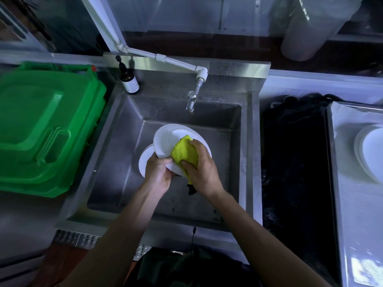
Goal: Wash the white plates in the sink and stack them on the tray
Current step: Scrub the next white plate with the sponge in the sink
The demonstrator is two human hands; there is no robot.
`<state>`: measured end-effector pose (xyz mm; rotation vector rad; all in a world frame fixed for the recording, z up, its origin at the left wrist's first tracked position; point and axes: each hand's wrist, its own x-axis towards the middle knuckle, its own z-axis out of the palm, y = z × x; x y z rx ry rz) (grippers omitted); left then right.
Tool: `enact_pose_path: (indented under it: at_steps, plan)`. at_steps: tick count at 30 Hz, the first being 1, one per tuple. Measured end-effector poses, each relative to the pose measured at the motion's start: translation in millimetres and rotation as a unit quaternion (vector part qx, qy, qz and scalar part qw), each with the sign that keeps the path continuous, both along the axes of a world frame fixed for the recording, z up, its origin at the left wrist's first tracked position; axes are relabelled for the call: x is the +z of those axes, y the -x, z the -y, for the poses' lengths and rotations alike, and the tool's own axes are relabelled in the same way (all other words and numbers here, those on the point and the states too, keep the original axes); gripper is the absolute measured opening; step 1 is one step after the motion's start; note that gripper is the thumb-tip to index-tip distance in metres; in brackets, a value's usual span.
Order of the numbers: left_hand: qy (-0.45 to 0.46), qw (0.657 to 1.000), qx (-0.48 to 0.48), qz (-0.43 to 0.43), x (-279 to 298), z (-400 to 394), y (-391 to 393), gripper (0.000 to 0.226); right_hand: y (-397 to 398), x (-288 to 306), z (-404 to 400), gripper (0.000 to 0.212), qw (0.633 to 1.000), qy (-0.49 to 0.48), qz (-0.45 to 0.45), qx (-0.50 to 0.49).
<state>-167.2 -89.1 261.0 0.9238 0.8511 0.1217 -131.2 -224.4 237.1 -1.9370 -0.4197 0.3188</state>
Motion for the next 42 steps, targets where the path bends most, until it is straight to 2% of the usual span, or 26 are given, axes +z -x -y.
enact_pose_path:
  at_steps: [4,12,17,22,28,30,32,36,42]
  plan:
    - [0.036,0.999,0.023,0.005,-3.0,-8.8,1.9,0.048,3.8,2.5,-16.3,0.055,0.998,0.033,0.049,-0.019]
    - [0.055,0.997,0.032,0.034,-7.0,-15.4,0.6,0.047,24.1,1.4,-32.4,0.053,0.995,0.048,0.066,-0.061]
    - [0.044,0.995,0.028,0.08,-9.1,-13.5,6.0,0.052,20.0,-4.5,-26.6,0.053,0.994,0.033,0.045,-0.09]
    - [0.056,0.996,0.022,0.07,-7.1,-12.4,10.9,0.052,12.9,-9.5,-15.4,0.055,0.991,0.002,-0.001,-0.136]
    - [0.041,0.995,-0.037,0.084,-6.4,-18.6,20.1,0.043,-11.6,-12.3,2.1,0.054,0.984,0.001,-0.071,-0.166]
    - [0.03,0.994,-0.073,0.077,-6.0,-20.3,24.0,0.048,-22.7,-11.9,8.4,0.054,0.983,0.015,-0.086,-0.161]
    - [0.029,0.992,-0.093,0.075,-5.6,-20.2,27.6,0.054,-32.5,-10.6,13.3,0.055,0.984,0.026,-0.089,-0.151]
    - [0.035,0.988,-0.123,0.081,-6.2,-17.7,33.9,0.043,-47.0,-5.3,19.7,0.055,0.985,0.048,-0.086,-0.14]
    - [0.037,0.978,-0.182,0.093,-3.3,-15.2,38.9,0.044,-62.1,7.9,23.3,0.055,0.989,0.045,-0.082,-0.114]
